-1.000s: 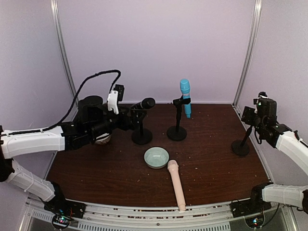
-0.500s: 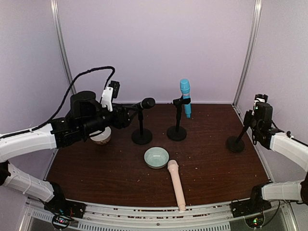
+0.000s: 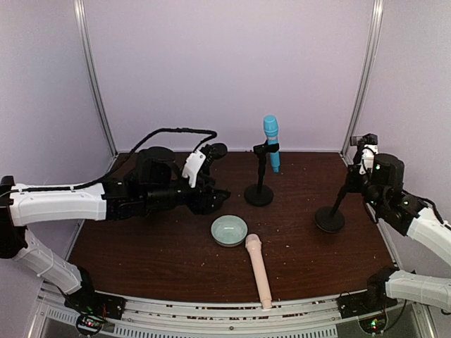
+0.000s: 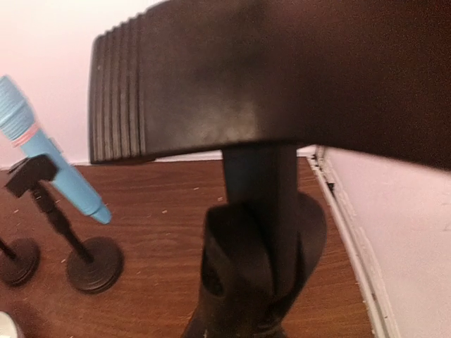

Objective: Attach the microphones to the stand

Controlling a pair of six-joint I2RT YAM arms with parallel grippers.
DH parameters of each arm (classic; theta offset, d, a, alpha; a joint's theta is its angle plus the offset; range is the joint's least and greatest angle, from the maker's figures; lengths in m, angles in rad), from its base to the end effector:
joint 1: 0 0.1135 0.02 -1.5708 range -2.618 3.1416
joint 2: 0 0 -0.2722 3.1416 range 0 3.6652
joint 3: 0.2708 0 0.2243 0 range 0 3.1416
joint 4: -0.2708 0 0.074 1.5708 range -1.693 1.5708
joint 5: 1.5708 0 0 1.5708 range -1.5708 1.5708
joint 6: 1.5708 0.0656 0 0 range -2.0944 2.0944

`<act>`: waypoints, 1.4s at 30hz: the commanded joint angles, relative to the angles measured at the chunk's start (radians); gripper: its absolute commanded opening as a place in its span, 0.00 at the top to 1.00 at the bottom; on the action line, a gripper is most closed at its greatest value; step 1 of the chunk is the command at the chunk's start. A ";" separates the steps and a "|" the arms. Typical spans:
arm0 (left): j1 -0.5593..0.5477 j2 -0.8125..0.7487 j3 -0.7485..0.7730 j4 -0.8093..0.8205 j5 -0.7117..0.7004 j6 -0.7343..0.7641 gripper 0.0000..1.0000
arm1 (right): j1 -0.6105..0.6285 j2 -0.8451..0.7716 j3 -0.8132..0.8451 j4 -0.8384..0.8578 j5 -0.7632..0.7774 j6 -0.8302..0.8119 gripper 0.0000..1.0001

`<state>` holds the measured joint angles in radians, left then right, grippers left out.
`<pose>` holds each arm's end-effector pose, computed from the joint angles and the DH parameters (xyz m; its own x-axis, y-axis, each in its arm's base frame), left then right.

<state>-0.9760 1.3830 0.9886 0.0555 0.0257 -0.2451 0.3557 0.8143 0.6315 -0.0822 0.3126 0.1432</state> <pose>0.1798 -0.2688 0.3069 -0.3849 0.1361 -0.9129 0.7712 0.5907 -0.2371 0.1835 0.0466 0.2954 -0.2506 0.0518 -0.9667 -0.0176 0.9982 0.0580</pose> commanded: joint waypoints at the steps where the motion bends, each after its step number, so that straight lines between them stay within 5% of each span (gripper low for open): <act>1: -0.013 0.067 0.015 0.085 0.091 0.028 0.37 | 0.149 -0.049 0.079 -0.104 -0.014 0.030 1.00; 6: -0.066 0.146 0.026 0.101 0.160 0.083 0.43 | 0.294 -0.108 0.128 -0.177 -0.096 0.082 1.00; 19: -0.194 0.407 0.121 0.439 0.126 0.034 0.46 | 0.372 -0.106 0.111 0.005 -0.363 0.274 1.00; 31: -0.198 0.563 0.300 0.400 0.155 0.023 0.50 | 0.384 -0.089 0.099 0.111 -0.429 0.322 1.00; 42: -0.197 0.614 0.344 0.416 0.189 0.008 0.69 | 0.384 -0.081 0.101 0.123 -0.440 0.319 1.00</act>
<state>-1.1725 1.9717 1.2942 0.4126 0.1917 -0.2253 0.7319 0.7406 0.7162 -0.0727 -0.0971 0.4305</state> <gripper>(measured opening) 0.335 0.114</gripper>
